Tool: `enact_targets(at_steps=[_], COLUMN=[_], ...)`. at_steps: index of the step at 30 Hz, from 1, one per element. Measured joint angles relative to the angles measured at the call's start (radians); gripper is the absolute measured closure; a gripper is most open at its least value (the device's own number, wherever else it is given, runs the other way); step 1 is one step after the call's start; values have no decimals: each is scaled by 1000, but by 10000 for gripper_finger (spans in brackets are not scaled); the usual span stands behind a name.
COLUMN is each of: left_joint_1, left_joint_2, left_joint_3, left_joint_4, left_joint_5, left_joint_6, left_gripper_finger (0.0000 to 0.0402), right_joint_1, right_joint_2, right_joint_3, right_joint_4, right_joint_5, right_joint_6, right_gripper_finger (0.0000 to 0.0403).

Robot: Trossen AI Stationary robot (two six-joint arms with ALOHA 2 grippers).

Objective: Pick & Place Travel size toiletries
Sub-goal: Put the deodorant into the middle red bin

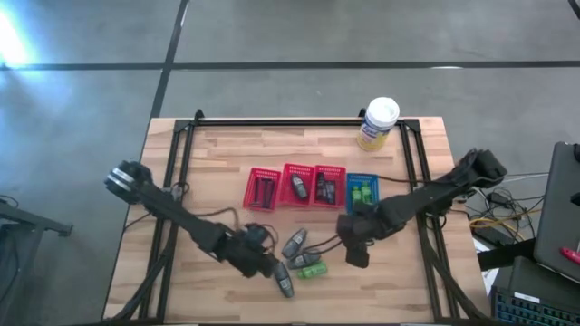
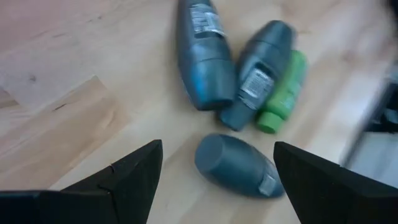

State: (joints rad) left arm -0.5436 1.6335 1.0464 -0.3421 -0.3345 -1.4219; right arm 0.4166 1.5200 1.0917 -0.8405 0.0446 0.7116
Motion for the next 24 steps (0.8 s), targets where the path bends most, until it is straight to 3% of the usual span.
enact_targets(at_steps=[4,8,12,17,24], left_joint_1=[33,106,196,262,259], left_joint_2=[135,255,339,395,396], left_joint_3=[185,367,485,524,491], left_joint_4=[-168,-368,-414,-417,-406], left_joint_5=[-14,-22,46,179,223], left_joint_6=[13,120,272,398,428], left_gripper_finger=[90,90,90,90,90], right_joint_1=[19,19,17,19,19], right_joint_2=[-50,-92,-106,-106,-106], right_joint_3=[-52,-85,-93,-90,-88], right_joint_4=[33,41,49,68,78], right_joint_5=[41,63,64,64,116], right_joint_6=[25,26,17,17,19], right_gripper_finger=[162,156,150,147,167])
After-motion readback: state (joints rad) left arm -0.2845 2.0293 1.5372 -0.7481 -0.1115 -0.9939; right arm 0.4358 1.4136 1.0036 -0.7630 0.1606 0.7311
